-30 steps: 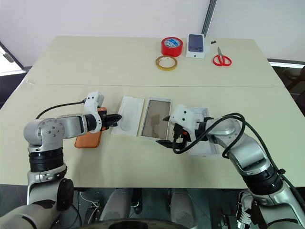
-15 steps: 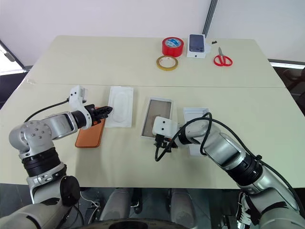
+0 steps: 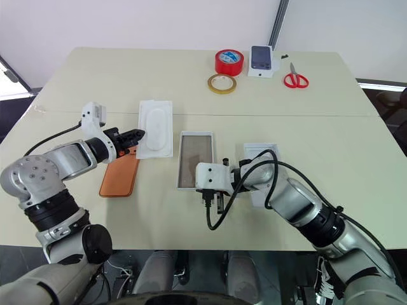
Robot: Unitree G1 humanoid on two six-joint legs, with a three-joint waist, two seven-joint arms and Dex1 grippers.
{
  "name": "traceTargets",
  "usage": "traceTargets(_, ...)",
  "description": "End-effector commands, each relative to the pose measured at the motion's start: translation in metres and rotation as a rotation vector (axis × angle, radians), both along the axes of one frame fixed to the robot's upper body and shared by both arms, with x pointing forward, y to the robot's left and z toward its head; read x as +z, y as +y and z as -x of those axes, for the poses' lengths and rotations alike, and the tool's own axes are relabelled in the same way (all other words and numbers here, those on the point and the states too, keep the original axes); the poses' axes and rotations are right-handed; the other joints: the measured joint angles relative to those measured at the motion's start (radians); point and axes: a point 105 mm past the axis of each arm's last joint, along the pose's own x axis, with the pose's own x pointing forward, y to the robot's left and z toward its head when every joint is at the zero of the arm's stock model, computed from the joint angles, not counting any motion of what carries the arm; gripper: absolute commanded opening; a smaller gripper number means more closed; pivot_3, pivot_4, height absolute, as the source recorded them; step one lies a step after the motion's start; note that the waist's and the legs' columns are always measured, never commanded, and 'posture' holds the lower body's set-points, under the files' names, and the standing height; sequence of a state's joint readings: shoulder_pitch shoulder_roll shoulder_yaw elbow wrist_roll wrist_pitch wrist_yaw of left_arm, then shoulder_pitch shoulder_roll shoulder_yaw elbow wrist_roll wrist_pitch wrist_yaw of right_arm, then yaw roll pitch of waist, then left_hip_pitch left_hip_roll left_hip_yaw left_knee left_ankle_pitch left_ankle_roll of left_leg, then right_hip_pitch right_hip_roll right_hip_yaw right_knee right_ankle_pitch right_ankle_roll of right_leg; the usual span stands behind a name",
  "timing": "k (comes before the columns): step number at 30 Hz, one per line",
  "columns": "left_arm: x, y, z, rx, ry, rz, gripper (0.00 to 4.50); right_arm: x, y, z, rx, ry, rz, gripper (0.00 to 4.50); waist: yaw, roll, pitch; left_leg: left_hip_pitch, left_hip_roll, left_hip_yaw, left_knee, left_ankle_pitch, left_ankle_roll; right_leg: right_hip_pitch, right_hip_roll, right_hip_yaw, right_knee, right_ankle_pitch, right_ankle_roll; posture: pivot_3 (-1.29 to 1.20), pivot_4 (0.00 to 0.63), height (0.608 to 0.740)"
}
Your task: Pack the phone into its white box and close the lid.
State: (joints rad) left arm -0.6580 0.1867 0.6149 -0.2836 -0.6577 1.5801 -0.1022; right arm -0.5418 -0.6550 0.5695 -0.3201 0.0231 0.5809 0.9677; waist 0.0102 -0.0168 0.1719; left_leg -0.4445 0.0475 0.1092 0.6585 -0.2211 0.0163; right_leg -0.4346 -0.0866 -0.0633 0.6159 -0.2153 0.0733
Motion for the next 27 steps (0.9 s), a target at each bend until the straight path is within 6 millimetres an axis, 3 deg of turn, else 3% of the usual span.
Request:
traceTargets(1, 0.013, -0.003, 0.003, 0.003, -0.053, -0.002, 0.00, 0.018, 0.007, -0.006, -0.002, -0.030, -0.059, 0.62, 0.000, 0.000, 0.000, 0.000, 0.000, 0.000, 0.000, 0.000, 0.000, 0.000, 0.000, 0.000, 0.000, 0.000, 0.000, 0.00, 0.150, 0.740)
traceTargets(4, 0.009, -0.011, 0.006, -0.010, -0.043, -0.003, 0.00, 0.032, 0.006, -0.005, 0.005, -0.030, -0.110, 1.91, 0.002, 0.000, 0.000, 0.000, 0.000, 0.000, 0.000, 0.000, 0.000, 0.000, 0.000, 0.000, 0.000, 0.000, 0.000, 0.00, 0.150, 0.740)
traceTargets(7, 0.003, -0.022, 0.008, -0.026, -0.028, -0.008, 0.00, 0.050, -0.011, -0.011, -0.033, -0.080, -0.144, 3.42, 0.003, 0.000, 0.000, 0.000, 0.000, 0.000, 0.001, 0.000, 0.000, 0.001, 0.000, 0.000, 0.000, 0.000, 0.000, 0.00, 0.150, 0.740)
traceTargets(12, -0.006, -0.046, 0.011, -0.064, 0.001, -0.013, 0.00, 0.068, -0.046, -0.025, -0.145, -0.097, -0.150, 3.42, 0.002, 0.000, 0.000, 0.000, 0.000, 0.000, 0.001, 0.000, 0.000, 0.001, -0.001, 0.000, -0.001, 0.000, 0.000, 0.00, 0.150, 0.740)
traceTargets(16, -0.019, -0.068, 0.015, -0.089, 0.052, -0.021, 0.00, 0.069, -0.069, -0.042, -0.240, -0.145, -0.125, 3.42, 0.002, -0.001, 0.000, 0.000, 0.000, 0.000, 0.001, 0.000, 0.000, 0.001, 0.000, 0.000, -0.001, 0.000, 0.000, 0.00, 0.150, 0.740)
traceTargets(20, -0.031, -0.084, 0.020, -0.113, 0.094, -0.061, 0.00, 0.067, -0.070, -0.048, -0.258, -0.160, -0.130, 3.42, 0.001, -0.001, 0.000, 0.000, 0.000, 0.000, 0.001, 0.000, 0.000, 0.001, 0.000, 0.000, 0.000, 0.000, 0.000, 0.00, 0.150, 0.740)
traceTargets(27, -0.036, -0.093, 0.027, -0.122, 0.104, -0.064, 0.00, 0.062, -0.059, -0.050, -0.244, -0.160, -0.156, 3.42, 0.001, -0.001, 0.000, 0.000, 0.000, -0.001, 0.001, 0.000, 0.000, 0.001, 0.001, 0.000, -0.001, 0.000, 0.000, 0.00, 0.150, 0.740)
